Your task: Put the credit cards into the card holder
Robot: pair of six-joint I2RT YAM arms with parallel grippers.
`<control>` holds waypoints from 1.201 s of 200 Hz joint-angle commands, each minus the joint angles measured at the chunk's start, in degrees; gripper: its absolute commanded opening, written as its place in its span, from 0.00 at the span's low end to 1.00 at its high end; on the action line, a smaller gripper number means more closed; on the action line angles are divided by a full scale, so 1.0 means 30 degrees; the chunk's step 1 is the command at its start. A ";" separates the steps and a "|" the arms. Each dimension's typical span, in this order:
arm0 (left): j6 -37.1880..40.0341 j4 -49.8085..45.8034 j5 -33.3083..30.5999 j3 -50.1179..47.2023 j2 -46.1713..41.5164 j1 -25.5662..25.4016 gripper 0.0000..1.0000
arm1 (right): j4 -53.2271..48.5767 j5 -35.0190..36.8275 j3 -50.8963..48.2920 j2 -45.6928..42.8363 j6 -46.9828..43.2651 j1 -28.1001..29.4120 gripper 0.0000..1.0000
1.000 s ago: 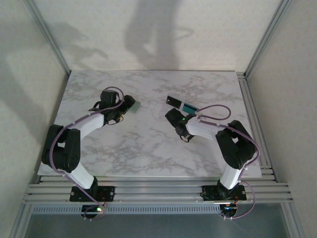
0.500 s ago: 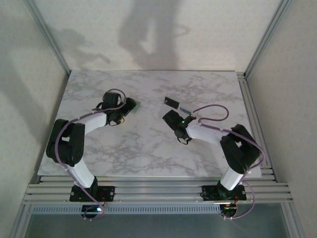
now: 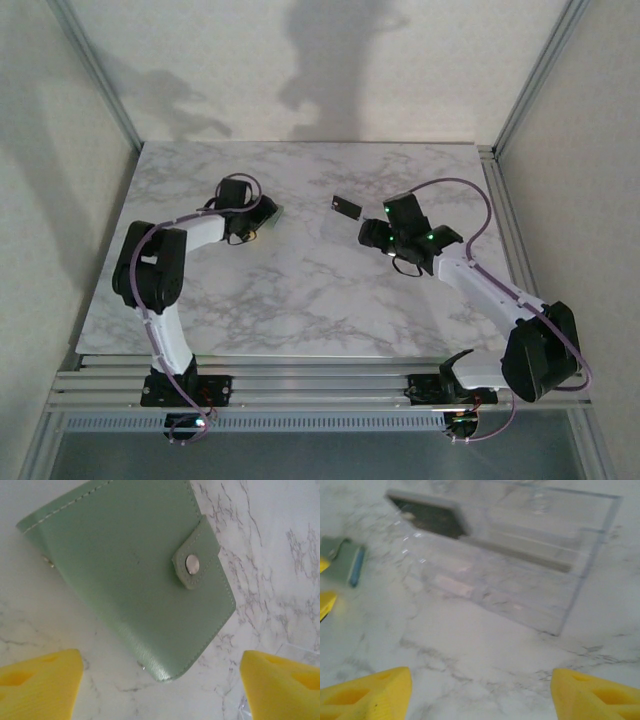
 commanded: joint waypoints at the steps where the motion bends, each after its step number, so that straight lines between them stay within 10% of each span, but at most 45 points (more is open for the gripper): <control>1: 0.0223 -0.1067 -0.0724 0.1142 0.0963 -0.0124 0.72 | 0.0421 -0.2885 0.0889 0.0314 -0.2451 0.0003 0.70; 33: 0.0308 -0.1516 -0.1314 0.2426 0.2231 -0.0109 0.58 | 0.1025 -0.3599 0.1270 0.0854 -0.2414 -0.0030 0.68; 93: 0.1470 -0.2261 -0.2390 0.2381 0.2185 -0.0123 0.00 | 0.1606 -0.4219 0.1844 0.1835 -0.2316 -0.0001 0.65; 240: 0.3374 -0.3856 0.3248 -0.7075 -0.7004 -0.0822 0.00 | 0.1226 -0.7716 0.9687 1.1085 -0.3216 0.4581 0.63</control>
